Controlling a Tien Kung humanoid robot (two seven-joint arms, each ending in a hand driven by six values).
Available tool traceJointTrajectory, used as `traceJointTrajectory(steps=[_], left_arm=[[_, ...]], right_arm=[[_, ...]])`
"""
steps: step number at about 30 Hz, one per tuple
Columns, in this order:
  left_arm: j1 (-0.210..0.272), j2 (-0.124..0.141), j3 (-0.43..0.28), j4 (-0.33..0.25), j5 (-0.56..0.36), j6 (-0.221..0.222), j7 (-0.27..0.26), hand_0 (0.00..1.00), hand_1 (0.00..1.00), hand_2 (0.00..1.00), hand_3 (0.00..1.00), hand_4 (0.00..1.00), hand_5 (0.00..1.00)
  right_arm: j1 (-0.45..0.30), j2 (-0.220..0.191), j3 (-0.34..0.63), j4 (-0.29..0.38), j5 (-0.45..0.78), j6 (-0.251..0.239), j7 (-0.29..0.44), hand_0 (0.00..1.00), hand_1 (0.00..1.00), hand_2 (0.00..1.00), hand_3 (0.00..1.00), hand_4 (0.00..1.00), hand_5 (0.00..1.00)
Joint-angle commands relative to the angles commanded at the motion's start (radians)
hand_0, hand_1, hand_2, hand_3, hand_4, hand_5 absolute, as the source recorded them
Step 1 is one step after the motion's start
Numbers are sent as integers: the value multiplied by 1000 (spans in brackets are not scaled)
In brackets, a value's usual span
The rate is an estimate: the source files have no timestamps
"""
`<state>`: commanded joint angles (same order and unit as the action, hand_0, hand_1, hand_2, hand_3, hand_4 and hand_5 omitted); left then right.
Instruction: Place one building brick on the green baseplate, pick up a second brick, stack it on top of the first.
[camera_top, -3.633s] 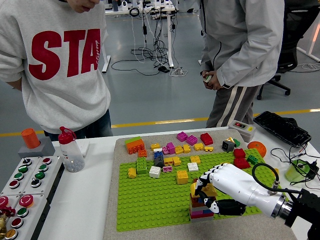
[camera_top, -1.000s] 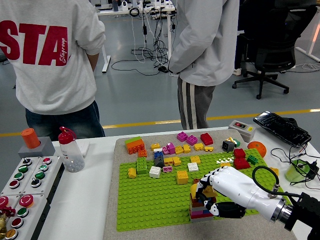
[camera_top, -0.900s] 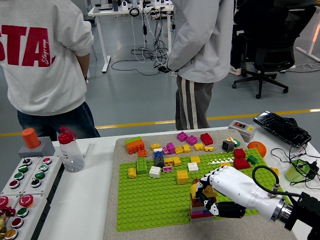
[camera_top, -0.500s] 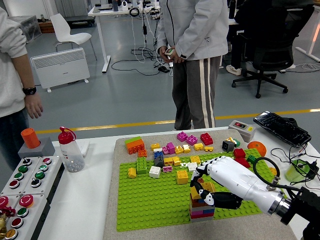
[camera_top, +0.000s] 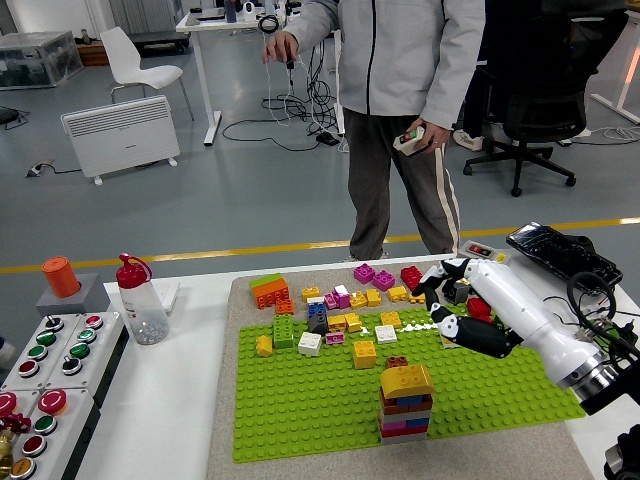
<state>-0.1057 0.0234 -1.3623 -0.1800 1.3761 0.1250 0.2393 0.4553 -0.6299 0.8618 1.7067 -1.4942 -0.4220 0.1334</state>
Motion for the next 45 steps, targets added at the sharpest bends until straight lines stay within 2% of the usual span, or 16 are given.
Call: traceJointTrajectory(steps=[1,2,13,14,19,20,31,37,39,45], left_arm=[[-1,0,0,0,0,0,0,664,687,689,577,289,998],[-1,0,0,0,0,0,0,664,687,689,577,289,998],[-8,0,3,0,-1,-1,-3,663,687,689,577,288,998],[-9,0,3,0,-1,-1,-3,662,689,689,579,289,998],[-11,0,3,0,-1,-1,-4,662,689,689,579,289,998],[-12,0,3,0,-1,-1,-5,662,689,689,579,288,998],[-15,1,2,0,2,-3,-7,662,688,689,579,288,998],[-14,0,0,0,4,-3,-7,663,689,689,579,288,998],[-13,0,-1,0,5,-3,-7,662,690,689,579,288,998],[-8,-1,-3,0,8,-3,-7,661,692,689,578,288,998]], right_arm=[[-17,9,26,7,39,-1,3,566,601,621,584,322,336],[-30,15,49,13,73,-1,5,657,703,744,696,339,350],[-142,62,275,22,471,26,5,687,720,760,717,365,350],[-150,66,291,21,507,30,4,714,738,776,743,394,386],[-192,94,371,13,688,62,2,714,738,776,743,394,386],[-199,100,385,10,719,69,1,731,746,780,765,440,449],[-307,188,576,-42,1127,162,-32,745,752,785,767,460,484],[-360,231,635,-66,1347,204,-59,745,754,787,765,455,478],[-373,244,650,-71,1421,215,-66,746,755,785,763,471,509],[-424,310,709,-77,1596,267,-95,760,762,783,762,480,512]])
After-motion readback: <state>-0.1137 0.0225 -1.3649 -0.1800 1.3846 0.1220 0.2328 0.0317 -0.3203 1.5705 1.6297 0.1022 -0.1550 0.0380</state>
